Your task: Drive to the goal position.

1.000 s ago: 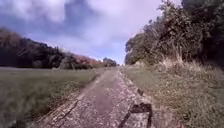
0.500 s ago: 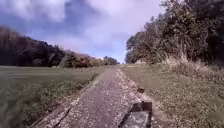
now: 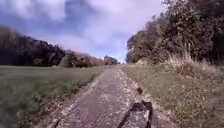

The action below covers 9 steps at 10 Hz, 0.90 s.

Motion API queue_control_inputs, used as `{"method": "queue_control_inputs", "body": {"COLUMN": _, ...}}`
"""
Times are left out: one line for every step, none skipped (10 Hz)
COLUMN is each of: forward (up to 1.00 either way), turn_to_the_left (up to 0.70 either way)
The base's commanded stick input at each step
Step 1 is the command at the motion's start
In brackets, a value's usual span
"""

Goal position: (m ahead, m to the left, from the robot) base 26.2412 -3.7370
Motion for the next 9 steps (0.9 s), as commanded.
{"method": "queue_control_inputs", "body": {"forward": 0.7, "turn_to_the_left": 0.0}}
{"method": "queue_control_inputs", "body": {"forward": 0.7, "turn_to_the_left": 0.0}}
{"method": "queue_control_inputs", "body": {"forward": 0.7, "turn_to_the_left": 0.0}}
{"method": "queue_control_inputs", "body": {"forward": 0.7, "turn_to_the_left": 0.0}}
{"method": "queue_control_inputs", "body": {"forward": 0.7, "turn_to_the_left": 0.0}}
{"method": "queue_control_inputs", "body": {"forward": 0.7, "turn_to_the_left": 0.0}}
{"method": "queue_control_inputs", "body": {"forward": 0.7, "turn_to_the_left": 0.0}}
{"method": "queue_control_inputs", "body": {"forward": 0.7, "turn_to_the_left": 0.0}}
{"method": "queue_control_inputs", "body": {"forward": 0.7, "turn_to_the_left": 0.0}}
